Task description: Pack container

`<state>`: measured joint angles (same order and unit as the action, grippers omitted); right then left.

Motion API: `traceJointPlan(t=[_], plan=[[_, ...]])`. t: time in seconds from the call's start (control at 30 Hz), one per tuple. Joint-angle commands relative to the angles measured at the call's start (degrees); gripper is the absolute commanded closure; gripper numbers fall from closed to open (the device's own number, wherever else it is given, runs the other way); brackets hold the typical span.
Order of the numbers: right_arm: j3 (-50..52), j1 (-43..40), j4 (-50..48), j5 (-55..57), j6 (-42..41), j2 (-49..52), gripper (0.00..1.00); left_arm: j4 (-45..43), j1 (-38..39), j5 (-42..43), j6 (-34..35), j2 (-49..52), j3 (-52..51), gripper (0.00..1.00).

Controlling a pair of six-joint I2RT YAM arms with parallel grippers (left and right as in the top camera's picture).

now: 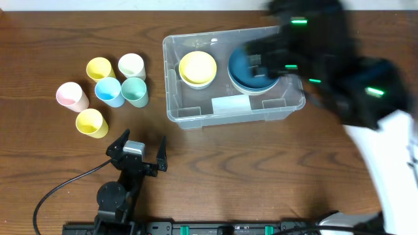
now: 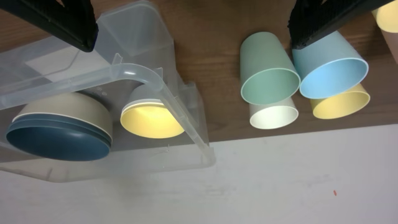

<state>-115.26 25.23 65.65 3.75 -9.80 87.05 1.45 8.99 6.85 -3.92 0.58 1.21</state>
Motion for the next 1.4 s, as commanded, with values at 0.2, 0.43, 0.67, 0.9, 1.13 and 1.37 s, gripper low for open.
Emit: traceJointPlan(t=[0.2,0.43,0.67,0.9,1.13,1.37], plan=[[1.03,-21.75,14.10,11.45,-8.66,2.45,0.01,1.95,-0.35,0.44,-0.55,-0.35,-0.98,0.02],[1.05,-35.04,16.85,6.03,-10.16,7.93,0.01,1.95,-0.35,0.46,-0.52,-0.35,-0.98,0.02],[1.05,-40.28,17.42,5.27,-9.88,14.05,0.01,1.95,-0.35,-1.11,-0.55,-0.35,-0.98,0.02],[1.05,-41.42,17.51,4.57,-9.90,18.23,0.01,2.21,-0.35,-0.81,8.61,-0.35,0.55,0.02],[1.05,-41.42,17.51,4.57,-9.90,19.06,0.01,4.83,-0.94,-2.01,11.08,4.26,14.12,0.02],[1.05,-41.42,17.49,4.57,-9.90,19.06,0.01,23.82,-2.93,1.05,11.13,26.49,40.50,0.02]])
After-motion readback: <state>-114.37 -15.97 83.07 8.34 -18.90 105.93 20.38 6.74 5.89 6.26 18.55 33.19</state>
